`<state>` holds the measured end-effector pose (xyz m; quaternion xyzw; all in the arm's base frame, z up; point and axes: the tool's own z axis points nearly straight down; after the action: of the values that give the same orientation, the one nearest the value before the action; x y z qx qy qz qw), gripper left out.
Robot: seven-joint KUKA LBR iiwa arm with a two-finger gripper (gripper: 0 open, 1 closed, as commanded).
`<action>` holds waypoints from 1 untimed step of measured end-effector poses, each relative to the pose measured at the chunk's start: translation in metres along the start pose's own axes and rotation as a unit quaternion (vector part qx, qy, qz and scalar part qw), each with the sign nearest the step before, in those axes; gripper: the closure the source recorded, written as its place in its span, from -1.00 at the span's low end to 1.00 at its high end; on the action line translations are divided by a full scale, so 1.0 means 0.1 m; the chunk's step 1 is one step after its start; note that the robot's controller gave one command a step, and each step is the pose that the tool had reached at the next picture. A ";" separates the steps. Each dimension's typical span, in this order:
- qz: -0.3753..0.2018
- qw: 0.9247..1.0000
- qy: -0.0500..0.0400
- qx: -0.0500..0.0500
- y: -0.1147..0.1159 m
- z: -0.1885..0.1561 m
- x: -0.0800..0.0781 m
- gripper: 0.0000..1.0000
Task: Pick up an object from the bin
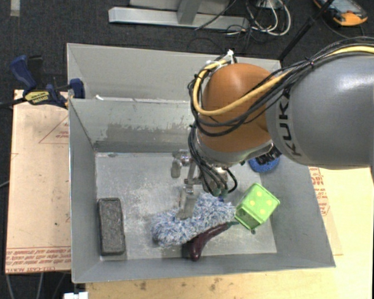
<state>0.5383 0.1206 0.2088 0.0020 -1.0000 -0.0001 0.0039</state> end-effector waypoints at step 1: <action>0.001 1.000 -0.004 -0.001 -0.01 -0.05 -0.01 -1.00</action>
Offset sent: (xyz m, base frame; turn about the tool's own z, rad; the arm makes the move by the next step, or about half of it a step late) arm -0.0596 -0.0289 -0.1336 -0.1666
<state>0.5398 0.1199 0.2134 0.0007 -1.0000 -0.0006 -0.0002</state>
